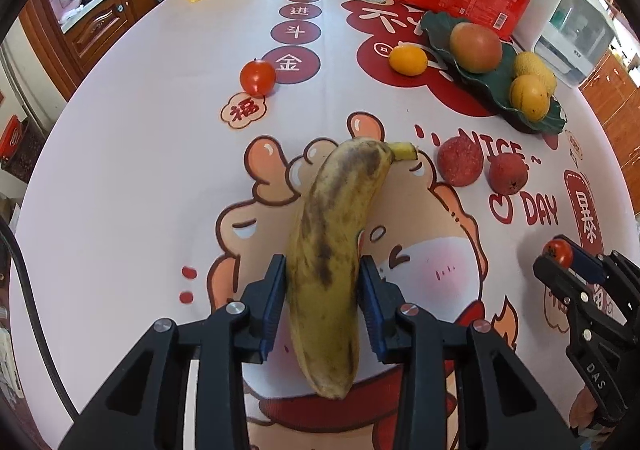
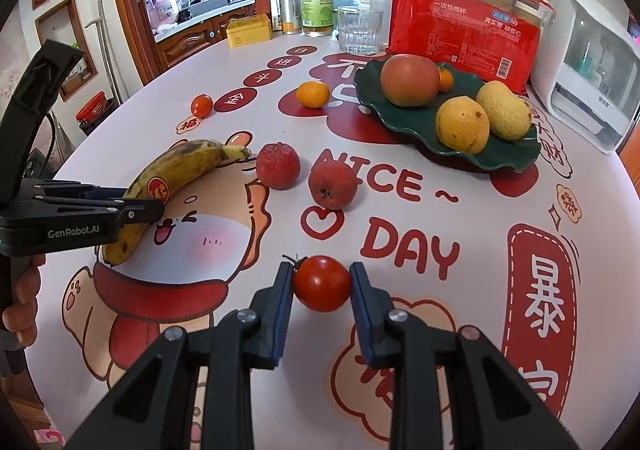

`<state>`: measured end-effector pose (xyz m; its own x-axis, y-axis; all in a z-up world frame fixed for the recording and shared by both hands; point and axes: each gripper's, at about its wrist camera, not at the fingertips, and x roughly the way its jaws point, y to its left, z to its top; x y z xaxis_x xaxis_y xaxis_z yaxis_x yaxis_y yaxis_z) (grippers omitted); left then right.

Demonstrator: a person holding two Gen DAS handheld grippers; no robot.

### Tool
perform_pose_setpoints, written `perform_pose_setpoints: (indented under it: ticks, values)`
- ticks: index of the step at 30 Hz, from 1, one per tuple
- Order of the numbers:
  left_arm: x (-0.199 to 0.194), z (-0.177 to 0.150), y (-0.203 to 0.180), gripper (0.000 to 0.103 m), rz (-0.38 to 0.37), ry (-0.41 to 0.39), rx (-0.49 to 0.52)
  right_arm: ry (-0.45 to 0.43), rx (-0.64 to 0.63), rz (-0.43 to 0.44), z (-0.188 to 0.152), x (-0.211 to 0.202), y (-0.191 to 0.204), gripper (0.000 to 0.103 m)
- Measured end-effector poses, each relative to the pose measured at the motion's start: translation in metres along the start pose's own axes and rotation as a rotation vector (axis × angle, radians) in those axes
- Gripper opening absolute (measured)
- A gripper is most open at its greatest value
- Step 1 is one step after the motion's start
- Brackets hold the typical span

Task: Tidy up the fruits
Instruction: 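Close the left tool on the banana while the right tool closes on the tomato, then carry the banana with the left tool while the right tool carries the tomato to the plate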

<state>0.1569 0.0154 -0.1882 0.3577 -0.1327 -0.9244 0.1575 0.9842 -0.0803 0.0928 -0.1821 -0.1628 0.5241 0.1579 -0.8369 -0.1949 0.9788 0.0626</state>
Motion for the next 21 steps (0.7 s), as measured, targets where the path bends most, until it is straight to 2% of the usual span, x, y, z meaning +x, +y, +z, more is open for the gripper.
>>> perform_pose_setpoints:
  ticks: [6, 11, 21]
  values:
    - [0.008, 0.013, -0.007, 0.038, 0.040, 0.002, 0.028, 0.002, 0.003, -0.001, 0.000, 0.000, -0.002, 0.028]
    - [0.009, 0.015, -0.013, 0.037, 0.067, -0.007, 0.072, 0.002, 0.014, -0.004, -0.001, 0.000, -0.006, 0.028]
    - [-0.001, 0.015, -0.011, 0.035, 0.008, -0.015, 0.036, -0.016, 0.039, -0.001, 0.004, -0.004, -0.012, 0.028]
